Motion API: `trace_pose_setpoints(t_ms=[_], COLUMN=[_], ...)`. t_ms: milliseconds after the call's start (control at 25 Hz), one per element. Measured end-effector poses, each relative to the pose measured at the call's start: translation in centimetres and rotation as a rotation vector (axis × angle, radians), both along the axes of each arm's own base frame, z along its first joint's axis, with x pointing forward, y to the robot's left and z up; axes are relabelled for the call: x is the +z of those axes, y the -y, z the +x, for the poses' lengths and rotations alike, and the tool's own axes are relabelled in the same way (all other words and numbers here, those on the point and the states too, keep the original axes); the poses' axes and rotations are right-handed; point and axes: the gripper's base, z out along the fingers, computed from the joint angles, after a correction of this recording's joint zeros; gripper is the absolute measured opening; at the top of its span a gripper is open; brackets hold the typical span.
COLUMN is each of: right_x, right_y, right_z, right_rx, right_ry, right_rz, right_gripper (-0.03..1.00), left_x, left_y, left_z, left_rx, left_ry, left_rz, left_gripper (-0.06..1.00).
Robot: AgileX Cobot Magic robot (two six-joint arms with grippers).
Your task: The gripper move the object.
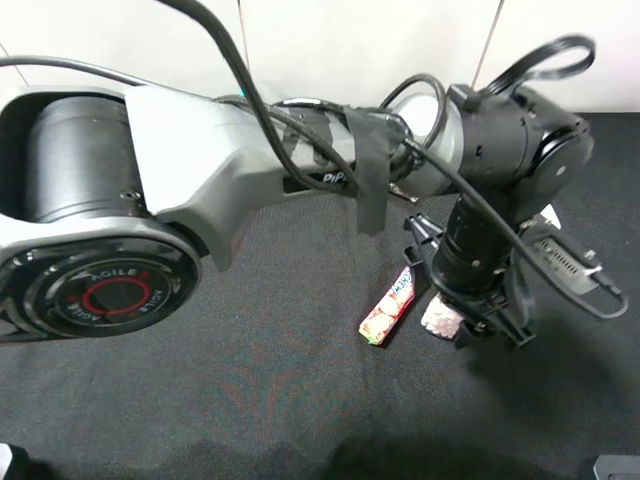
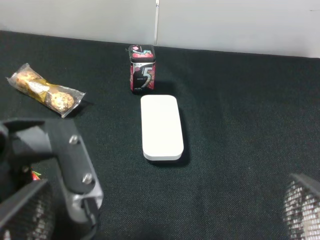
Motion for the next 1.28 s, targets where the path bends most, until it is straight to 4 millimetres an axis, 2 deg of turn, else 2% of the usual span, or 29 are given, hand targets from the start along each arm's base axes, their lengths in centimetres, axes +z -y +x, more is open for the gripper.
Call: trace_pose_setpoints(t_ms=[160, 400, 600, 840, 1280], right_x=[0.0, 0.0, 0.0, 0.0, 0.0], right_y=[0.0, 0.0, 0.0, 0.0, 0.0], right_z=[0.0, 0.0, 0.0, 0.0, 0.0], right_rx=[0.0, 0.0, 0.001, 0.001, 0.001], right_ry=[0.0, 0.0, 0.0, 0.0, 0.0], right_rz=[0.0, 0.001, 0.002, 0.002, 0.002], right_gripper=[0.69, 0.69, 0.69, 0.69, 0.69], left_x=[1.6, 2.9, 5.6, 8.2, 11.4], left_y=[0.7, 0.8, 0.5, 0.0, -2.1], left_z=[0.3, 0.4, 0.3, 0.4, -0.4], left_rx=[0.0, -0.004, -0.021, -0.05, -0.09], left_ry=[0.026, 0.04, 0.066, 0.121, 0.153], left_rz=[-0.056, -0.085, -0.134, -0.165, -0.168], left_gripper=[0.77, 0.77, 0.78, 0.91, 0.98])
